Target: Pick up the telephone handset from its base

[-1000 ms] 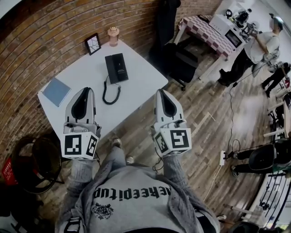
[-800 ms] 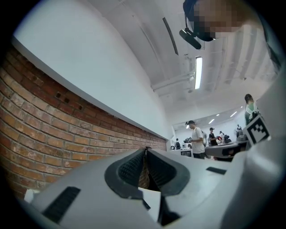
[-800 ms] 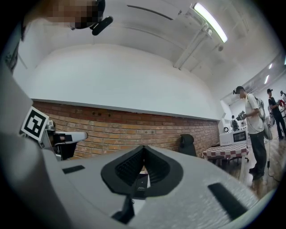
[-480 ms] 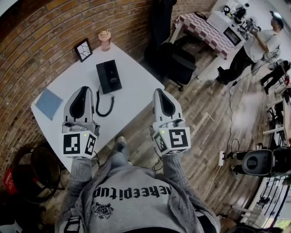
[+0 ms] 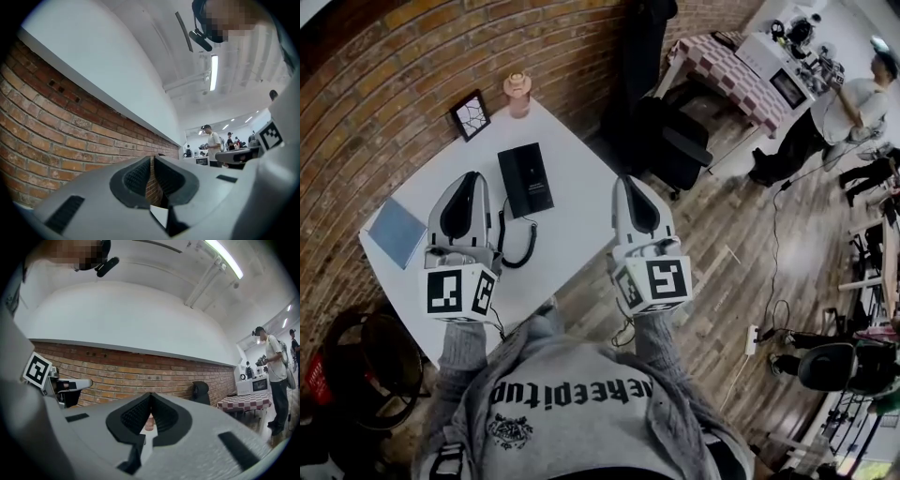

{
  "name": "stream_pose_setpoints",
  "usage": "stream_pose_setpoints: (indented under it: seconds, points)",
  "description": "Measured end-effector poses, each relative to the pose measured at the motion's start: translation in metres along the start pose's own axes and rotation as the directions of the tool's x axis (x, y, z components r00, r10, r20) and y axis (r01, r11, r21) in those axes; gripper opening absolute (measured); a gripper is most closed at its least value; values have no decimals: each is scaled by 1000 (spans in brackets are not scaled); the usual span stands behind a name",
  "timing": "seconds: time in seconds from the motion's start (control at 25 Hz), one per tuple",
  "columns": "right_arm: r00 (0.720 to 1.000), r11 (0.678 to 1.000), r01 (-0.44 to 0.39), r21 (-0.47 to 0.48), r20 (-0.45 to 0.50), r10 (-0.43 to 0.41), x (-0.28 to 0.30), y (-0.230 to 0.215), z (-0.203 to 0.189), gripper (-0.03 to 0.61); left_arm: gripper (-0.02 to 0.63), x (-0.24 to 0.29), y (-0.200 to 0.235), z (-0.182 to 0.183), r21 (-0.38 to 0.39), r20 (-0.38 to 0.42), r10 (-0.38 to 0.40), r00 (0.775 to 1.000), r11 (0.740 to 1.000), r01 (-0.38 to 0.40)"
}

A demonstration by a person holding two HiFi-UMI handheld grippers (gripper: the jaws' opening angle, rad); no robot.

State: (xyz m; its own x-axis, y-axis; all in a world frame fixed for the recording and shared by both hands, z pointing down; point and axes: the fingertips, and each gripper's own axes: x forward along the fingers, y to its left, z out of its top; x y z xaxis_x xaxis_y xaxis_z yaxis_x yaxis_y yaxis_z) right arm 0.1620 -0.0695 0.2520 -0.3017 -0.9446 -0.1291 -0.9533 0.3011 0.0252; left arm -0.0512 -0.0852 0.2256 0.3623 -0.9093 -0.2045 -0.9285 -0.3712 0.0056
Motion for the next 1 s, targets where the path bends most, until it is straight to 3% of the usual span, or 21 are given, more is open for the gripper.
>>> stream_pose_setpoints:
  seconds: [0.28, 0.52, 0.68, 1.0]
  points:
    - [998, 999, -34, 10, -48, 34, 47, -1, -23, 5, 26, 34, 21, -43, -33, -63, -25, 998, 999, 22]
    - [991, 998, -62, 30, -118, 65, 78, 4, -56, 5, 26, 54, 39, -103, -117, -210, -53, 976, 993, 28]
    - [985, 996, -70, 50, -155, 77, 91, 7, -77, 5, 26, 59, 48, -146, -163, -301, -76, 951, 986, 27]
    - [972, 996, -76, 56, -218, 86, 108, 8, -104, 5, 28, 69, 56, -225, -249, -460, -158, 874, 968, 44]
